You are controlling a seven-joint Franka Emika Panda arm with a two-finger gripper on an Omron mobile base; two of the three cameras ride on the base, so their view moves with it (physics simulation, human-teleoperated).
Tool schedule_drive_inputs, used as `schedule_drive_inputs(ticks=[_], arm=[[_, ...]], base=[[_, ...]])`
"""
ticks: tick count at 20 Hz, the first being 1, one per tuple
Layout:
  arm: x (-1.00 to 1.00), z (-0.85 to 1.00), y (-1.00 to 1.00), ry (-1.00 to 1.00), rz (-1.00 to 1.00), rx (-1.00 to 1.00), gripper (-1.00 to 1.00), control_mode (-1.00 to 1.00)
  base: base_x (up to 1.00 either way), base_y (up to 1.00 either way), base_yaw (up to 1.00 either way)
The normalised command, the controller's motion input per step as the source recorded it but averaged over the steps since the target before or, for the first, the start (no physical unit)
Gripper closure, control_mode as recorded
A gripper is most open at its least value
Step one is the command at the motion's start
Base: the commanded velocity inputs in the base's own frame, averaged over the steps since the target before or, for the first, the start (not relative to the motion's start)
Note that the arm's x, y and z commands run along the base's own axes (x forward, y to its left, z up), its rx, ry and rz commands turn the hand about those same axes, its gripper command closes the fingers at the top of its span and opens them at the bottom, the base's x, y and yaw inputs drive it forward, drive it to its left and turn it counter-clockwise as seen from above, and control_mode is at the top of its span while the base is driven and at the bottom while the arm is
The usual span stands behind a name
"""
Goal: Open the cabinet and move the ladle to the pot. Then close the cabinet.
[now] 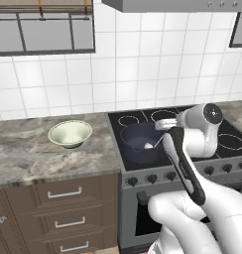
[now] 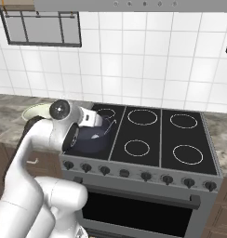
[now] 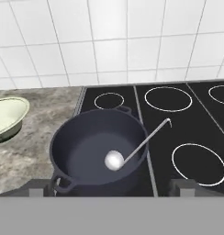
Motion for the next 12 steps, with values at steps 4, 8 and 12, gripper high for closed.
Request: schedule_drive_inputs(ticks=[4,8,12], arm=[[-0.98,0.78,-0.06,0.03,-0.16,0.02,-1.00,-1.00],[-1.00,0.63,0.00,0.13,-0.14,0.00,-1.00,-1.00],[-0.85,0.10,0.00,0.17,-0.05,0.00,-1.00,-1.00]], base=[[0.00,0.00,0.00],[0.00,0.00,0.00],[0.00,0.00,0.00]])
